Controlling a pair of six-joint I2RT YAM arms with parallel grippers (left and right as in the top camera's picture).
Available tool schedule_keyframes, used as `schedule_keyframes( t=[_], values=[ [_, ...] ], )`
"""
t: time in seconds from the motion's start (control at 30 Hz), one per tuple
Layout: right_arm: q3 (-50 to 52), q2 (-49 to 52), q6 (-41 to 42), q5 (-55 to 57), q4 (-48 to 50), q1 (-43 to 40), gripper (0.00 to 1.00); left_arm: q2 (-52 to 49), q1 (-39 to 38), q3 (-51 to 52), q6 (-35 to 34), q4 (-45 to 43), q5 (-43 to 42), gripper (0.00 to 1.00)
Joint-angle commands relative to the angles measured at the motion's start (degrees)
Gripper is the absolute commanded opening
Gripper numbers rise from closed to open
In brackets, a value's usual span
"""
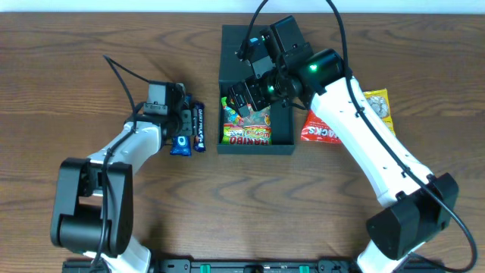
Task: Pack container
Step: 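Reach left gripper to the blue Oreo pack and grasp it, then lower the Oreo pack into the box with left gripper and release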
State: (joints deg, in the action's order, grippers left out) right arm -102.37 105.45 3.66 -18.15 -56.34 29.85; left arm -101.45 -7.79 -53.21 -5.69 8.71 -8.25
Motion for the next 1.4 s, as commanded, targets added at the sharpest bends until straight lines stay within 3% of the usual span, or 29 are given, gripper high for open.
schedule_keyframes(
  t=[0.0,0.17,0.53,1.0,1.13,1.37],
  values=[
    [-0.5,-0.9,-0.7,0.4,0.0,-0.3,0.99,-1.7,-0.1,-1.1,1.0,0.0,2.0,0.69],
    [-0.5,-0.9,-0.7,0.4,0.0,-0.3,0.99,-2.1,-0.1,-1.1,1.0,0.0,2.9,0.60],
    [-0.5,-0.9,-0.7,2.3,-0.2,-0.5,0.99,-2.0,-0.1,-1.1,1.0,0.0,2.9,0.29],
    [-0.5,-4.7,2.1,3.4,-3.4,-9.5,0.99,5.3,-0.1,-9.6,0.7,8.8,6.8,0.24],
    [-0.5,-7.1,3.0,3.9,-4.2,-12.7,0.99,8.8,-0.5,-12.0,-2.7,12.7,6.7,0.24],
    [-0.5,-11.4,5.5,7.9,-5.9,-17.7,0.99,14.0,-7.3,-12.2,-6.7,14.5,5.2,0.25]
  ],
)
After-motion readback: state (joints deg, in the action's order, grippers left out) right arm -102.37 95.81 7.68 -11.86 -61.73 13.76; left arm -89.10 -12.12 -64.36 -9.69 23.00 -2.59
